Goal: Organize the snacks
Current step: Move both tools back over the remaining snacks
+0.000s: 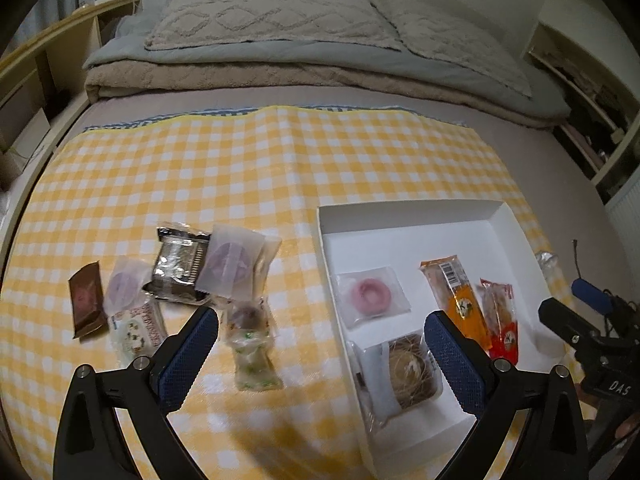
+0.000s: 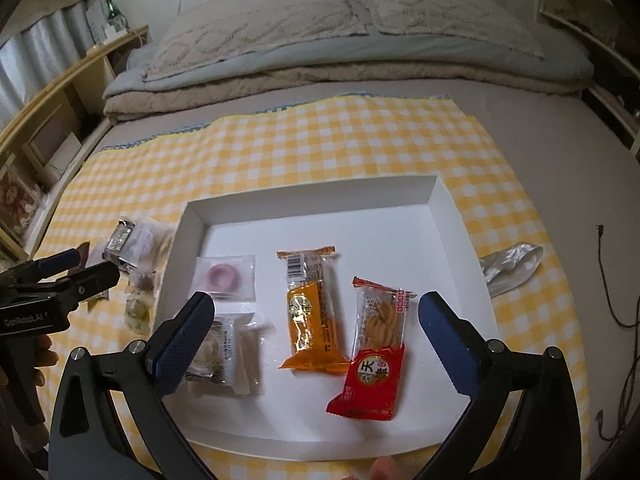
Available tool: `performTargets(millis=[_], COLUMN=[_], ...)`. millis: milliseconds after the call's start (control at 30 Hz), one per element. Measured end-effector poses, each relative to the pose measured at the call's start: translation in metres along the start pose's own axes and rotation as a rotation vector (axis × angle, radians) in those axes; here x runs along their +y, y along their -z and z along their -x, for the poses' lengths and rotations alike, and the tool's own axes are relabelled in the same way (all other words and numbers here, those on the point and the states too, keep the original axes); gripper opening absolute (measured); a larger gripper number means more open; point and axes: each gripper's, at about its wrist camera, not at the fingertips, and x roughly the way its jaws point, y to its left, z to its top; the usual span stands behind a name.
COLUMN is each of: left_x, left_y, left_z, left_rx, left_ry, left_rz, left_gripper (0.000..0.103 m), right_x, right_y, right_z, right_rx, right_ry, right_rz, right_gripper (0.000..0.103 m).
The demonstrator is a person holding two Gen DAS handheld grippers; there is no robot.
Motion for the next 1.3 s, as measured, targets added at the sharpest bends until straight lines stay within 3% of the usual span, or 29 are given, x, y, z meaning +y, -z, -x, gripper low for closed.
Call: performTargets(millis=[367,433,600,833,1000,1233,1300], left_x=[0.027,0.036,0.067,0.112,0.139,0.170,0.174], left_y=[0.015,0.016,0.019,0.027,0.031,0.027,0.025], left_z=[0.049,0.059,0.082,0.102,0.099,0.068,0.055], left_rx=[0.012,0.009,0.000,-0.007,0.011,0.075,0.098], left_ry=[-0.001,0.027,0.032,-0.023,-0.070,-0.123,-0.124], left_rz=[0.009,0.027,0.098,0.167,0.221,0.311,0.337], left_gripper=[0.103,0.103,0.103,0.103,0.103,0.095,0.093], right_x=[0.023,0.028,0.052,0.096,0.129,0.173,0.183], right_y=[-0.001,-0.001,-0.002,-0.001,-0.003,0.003,0.005], right_z=[0.026,0.027,0.028,0.018,0.003,-0.042,-0.054], right_rx=[0.001,0.004,0.022,0.027,0.056,0.132,0.155], right_ry=[0.024,0.020,-0.038,-0.092,-0.144,-0.166,-0.182], right_rz=[-0.008,-0.008,0.001,0.066,0.091,0.125,0.139], right_gripper=[0.103,0.103,0.103,0.103,0.103,0.101,0.090])
